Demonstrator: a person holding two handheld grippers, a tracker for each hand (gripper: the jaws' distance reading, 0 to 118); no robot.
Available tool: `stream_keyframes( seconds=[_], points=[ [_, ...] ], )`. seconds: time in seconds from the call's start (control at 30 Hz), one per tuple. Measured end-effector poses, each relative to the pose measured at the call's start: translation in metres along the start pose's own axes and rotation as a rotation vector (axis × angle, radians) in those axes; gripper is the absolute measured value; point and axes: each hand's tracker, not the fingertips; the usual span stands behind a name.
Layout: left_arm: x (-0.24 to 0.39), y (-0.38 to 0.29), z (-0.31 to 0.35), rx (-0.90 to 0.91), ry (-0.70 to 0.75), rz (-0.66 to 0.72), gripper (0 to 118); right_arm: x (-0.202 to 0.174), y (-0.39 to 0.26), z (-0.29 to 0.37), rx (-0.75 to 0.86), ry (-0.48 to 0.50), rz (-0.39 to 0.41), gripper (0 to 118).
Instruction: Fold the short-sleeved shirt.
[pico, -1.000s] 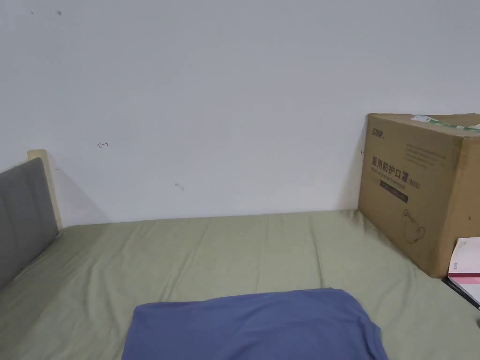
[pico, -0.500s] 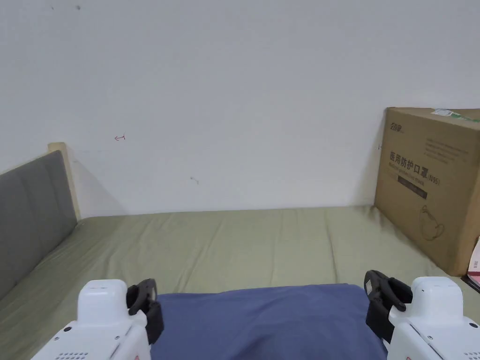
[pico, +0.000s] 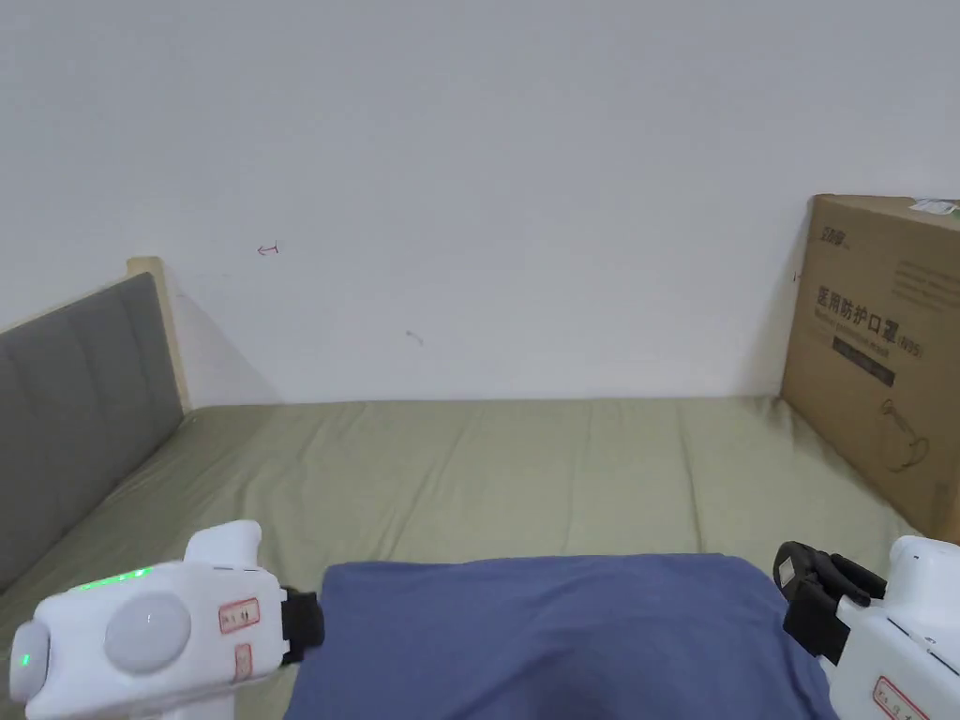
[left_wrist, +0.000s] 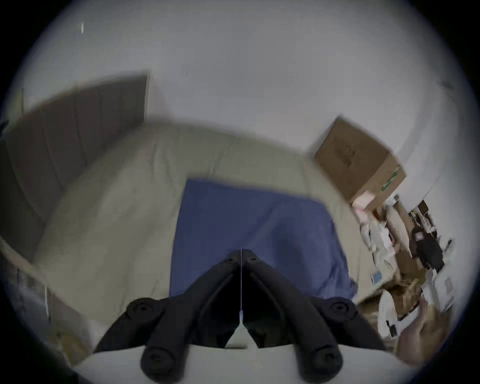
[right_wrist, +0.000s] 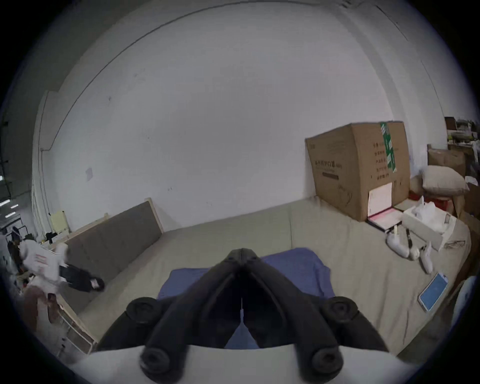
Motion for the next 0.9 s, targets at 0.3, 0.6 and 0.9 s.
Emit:
stream_keyframes(
  seconds=[0.3,0.6,0.9],
  points=[
    [-0.086,-0.052,-0.102,-0.377,0.210,-0.058,106,0.008,-0.022,-0.009,-0.105,0.020,-0.042,0],
    [-0.087,-0.105,-0.124,-0.335,0.210,-0.212,8,0.016,-0.034,-0.013,-0.189,0.008,0.014,0],
    [-0.073,-0.111,-0.060,-0.059,0.097,-0.182,6,0.100,-0.053,-0.033,-0.564,-0.148,-0.098,96]
  ],
)
